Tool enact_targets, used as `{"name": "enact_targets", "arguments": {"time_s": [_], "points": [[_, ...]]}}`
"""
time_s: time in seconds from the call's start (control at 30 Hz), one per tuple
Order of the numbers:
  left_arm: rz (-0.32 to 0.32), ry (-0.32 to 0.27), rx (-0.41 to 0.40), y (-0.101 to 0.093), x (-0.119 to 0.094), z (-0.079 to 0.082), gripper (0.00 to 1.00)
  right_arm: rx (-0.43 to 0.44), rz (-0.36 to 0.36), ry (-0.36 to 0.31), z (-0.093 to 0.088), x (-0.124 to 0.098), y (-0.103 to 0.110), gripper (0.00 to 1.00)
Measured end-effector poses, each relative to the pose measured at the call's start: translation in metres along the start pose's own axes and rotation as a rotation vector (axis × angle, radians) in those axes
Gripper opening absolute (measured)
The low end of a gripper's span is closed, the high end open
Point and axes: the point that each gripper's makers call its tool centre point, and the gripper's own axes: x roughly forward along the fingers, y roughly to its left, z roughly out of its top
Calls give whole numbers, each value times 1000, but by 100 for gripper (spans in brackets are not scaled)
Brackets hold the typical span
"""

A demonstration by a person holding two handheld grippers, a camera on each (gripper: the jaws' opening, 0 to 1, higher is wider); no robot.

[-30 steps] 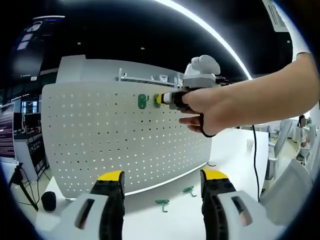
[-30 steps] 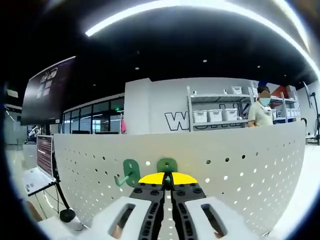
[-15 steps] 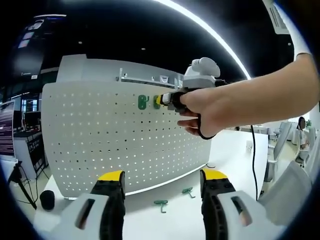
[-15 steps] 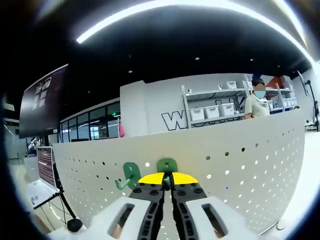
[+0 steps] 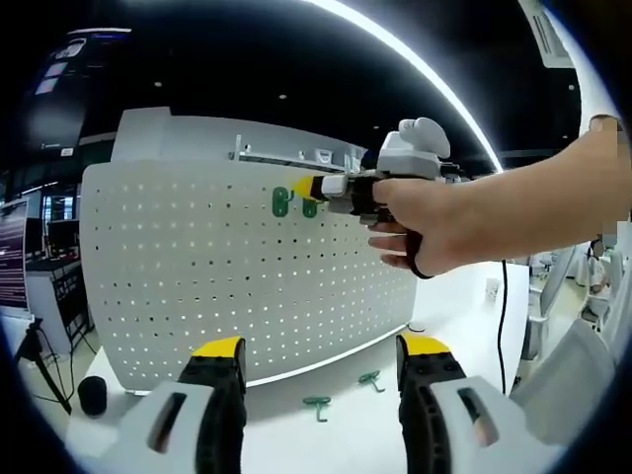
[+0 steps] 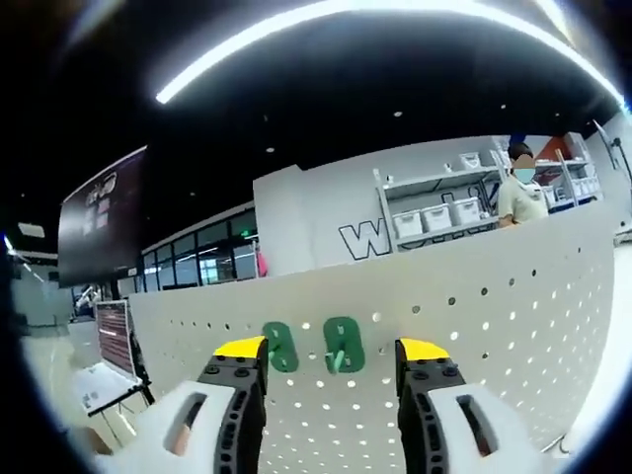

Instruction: Insert the hook assembly into the mounting plate slot until the hook locks in place.

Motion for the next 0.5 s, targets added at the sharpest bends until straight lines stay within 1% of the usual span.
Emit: {"name": "enact_targets", "arguments": {"time_s": [0.07,0.17,0.33,0.4,0.5], "points": [[-2,2,0,0,1,-1,64,11,7,7,-2,-2,-3,52],[-3,2,1,-1,1,-1,64,0,9,12,-2,-4,-6,57],[-3,4,1,0,1,-2,64,-15,15,21,-3,-5,-6,56],[-1,3,2,0,1,-2,64,-18,25,19,-2,-7,-5,55],[0,3,-3,1,0,-1,64,-55,53,9,1,-11,-3,56]]}}
